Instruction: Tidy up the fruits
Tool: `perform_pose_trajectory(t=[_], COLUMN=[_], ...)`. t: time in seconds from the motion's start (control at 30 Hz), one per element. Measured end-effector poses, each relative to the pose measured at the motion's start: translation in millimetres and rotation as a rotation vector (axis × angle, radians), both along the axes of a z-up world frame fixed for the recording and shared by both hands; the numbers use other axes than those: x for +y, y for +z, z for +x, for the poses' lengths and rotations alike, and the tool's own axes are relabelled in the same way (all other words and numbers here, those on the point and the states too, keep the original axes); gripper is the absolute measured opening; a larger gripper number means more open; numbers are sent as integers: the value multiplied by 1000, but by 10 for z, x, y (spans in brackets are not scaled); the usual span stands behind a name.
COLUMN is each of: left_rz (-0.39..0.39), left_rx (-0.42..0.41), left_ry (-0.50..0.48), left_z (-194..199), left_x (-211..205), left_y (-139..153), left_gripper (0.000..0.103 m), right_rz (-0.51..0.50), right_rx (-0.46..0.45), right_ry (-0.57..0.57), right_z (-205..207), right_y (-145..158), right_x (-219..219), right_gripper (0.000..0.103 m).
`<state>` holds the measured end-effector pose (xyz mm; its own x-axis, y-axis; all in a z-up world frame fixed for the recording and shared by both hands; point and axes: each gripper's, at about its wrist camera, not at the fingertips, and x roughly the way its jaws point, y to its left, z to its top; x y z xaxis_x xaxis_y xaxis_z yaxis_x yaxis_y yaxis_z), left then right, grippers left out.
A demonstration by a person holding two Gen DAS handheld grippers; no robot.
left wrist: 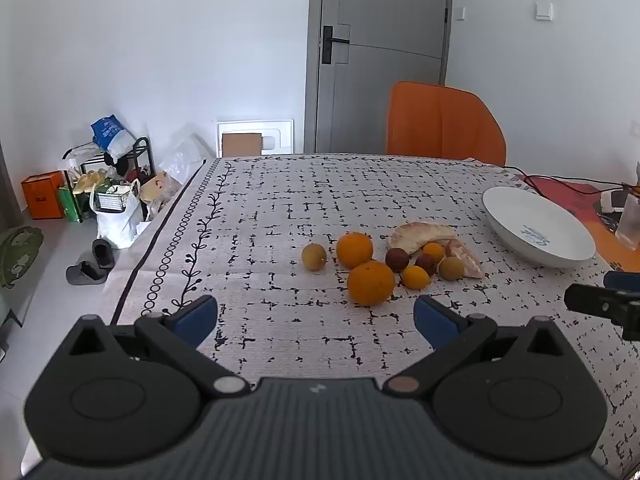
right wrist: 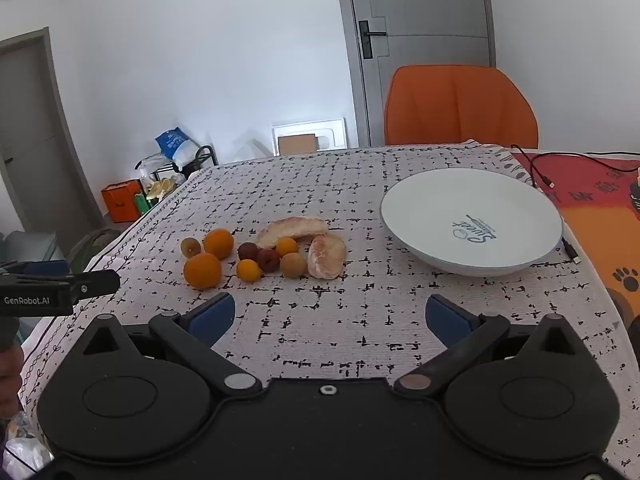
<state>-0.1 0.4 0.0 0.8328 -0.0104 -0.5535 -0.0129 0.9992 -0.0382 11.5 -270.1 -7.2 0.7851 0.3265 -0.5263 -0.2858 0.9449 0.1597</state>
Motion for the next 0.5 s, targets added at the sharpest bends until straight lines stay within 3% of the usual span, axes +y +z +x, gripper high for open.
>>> perform_pose_trajectory(t=[0.5], left_rz=[9], left_rx=[-6], left_ry=[5], left_z=[-13], left_x=[-12], left_y=[0], left_gripper=[103], right_rz=[-2], right_rx=[-9], right_ry=[2], right_z=[-14], right_y=[21], right_x=[-22], right_gripper=[103])
